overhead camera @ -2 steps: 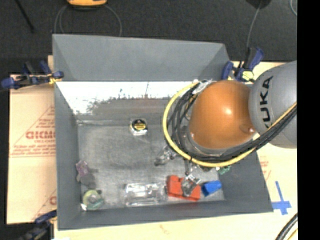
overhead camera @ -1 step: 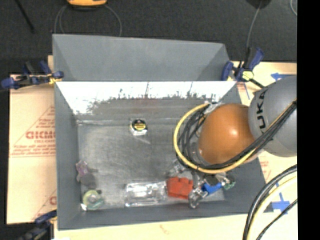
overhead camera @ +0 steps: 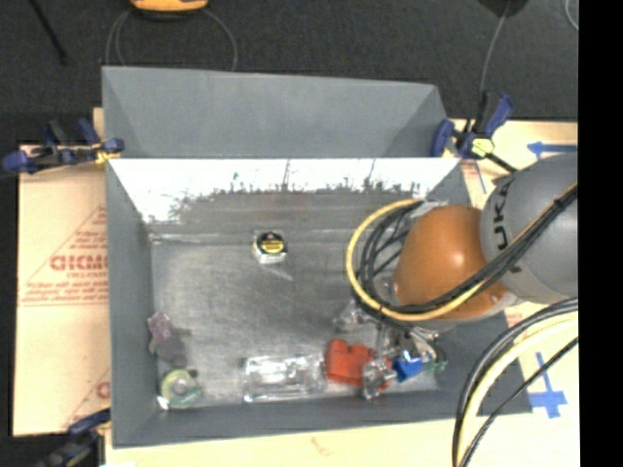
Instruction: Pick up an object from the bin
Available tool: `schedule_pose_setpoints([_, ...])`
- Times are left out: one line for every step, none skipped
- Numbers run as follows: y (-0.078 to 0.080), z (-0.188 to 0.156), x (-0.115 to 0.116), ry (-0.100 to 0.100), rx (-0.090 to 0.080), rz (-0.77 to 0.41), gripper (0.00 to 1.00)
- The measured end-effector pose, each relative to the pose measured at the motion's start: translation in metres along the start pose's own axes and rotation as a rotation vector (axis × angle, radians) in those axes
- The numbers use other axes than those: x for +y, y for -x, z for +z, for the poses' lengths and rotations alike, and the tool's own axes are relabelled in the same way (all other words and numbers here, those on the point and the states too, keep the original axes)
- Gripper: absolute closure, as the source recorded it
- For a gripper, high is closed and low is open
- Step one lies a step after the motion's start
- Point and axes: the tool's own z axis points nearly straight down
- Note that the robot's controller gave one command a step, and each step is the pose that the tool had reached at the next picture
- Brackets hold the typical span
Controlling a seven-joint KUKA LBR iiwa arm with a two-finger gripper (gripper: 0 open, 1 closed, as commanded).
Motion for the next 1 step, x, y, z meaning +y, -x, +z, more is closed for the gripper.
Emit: schedule_pose_setpoints([0.0022, -0.0019, -0.0019, -0.005, -0.007, -0.003, 1.0])
